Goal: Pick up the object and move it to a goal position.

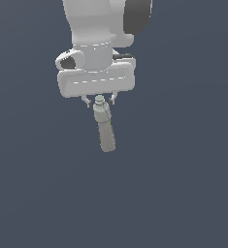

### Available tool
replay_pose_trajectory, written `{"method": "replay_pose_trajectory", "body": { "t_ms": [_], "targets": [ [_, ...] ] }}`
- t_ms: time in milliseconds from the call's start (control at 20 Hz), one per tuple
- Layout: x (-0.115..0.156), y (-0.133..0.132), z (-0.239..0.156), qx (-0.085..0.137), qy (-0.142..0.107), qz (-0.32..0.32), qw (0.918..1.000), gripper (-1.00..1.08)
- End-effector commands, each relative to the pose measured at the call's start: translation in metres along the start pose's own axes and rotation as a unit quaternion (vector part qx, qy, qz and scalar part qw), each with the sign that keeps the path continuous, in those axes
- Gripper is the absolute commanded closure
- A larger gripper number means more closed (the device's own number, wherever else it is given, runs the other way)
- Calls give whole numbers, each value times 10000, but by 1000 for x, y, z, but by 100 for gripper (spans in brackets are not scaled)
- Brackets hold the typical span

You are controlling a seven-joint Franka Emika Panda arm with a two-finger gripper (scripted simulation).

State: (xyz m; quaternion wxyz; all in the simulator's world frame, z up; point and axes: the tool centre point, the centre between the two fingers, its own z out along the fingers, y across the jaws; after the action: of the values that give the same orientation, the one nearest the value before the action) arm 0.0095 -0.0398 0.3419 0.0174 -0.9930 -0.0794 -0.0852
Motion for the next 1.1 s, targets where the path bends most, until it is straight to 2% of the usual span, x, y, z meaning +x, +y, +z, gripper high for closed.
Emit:
{"method": "replay_pose_trajectory", "body": {
  "t_ms": [0,550,1050],
  "targets": [
    [0,14,-29,9,235,-122,9996,108],
    [-14,73,-117,131,919,-604,9939,108],
    [-31,130,-194,250,1533,-1040,9824,108]
  ]
}}
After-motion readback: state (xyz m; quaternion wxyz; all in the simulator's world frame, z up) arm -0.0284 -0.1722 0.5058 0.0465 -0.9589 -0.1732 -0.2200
